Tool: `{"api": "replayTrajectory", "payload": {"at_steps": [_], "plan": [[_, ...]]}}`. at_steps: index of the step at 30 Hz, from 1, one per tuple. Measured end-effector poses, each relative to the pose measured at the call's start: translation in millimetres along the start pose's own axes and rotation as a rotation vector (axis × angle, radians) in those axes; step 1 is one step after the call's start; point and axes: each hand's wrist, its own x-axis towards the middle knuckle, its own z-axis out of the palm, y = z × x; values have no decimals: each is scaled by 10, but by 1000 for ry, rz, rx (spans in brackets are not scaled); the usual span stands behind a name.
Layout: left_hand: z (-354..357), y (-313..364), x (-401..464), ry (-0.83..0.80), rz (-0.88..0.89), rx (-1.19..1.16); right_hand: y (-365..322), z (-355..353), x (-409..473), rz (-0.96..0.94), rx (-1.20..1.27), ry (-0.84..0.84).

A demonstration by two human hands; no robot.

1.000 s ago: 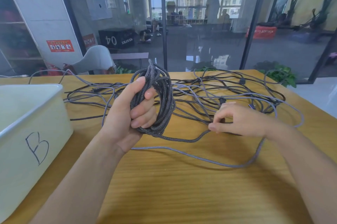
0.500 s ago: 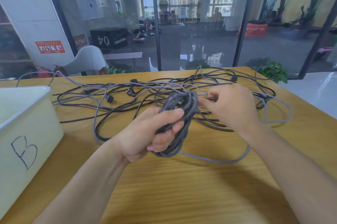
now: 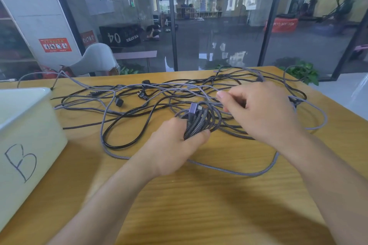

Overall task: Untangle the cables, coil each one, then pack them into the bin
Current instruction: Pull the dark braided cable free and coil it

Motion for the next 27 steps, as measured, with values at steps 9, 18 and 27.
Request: {"api": "replayTrajectory", "payload": {"at_steps": [9,18,27], "plan": [[59,-53,50,436,-94,322,-228,2,-89,-138,-314,91],[-239,-281,88,478,-146,-555,-503,306,-279,-136,113,-358],[-232,-211,67,481,-92,-648,-639,492,-394,48,748,-671]]}}
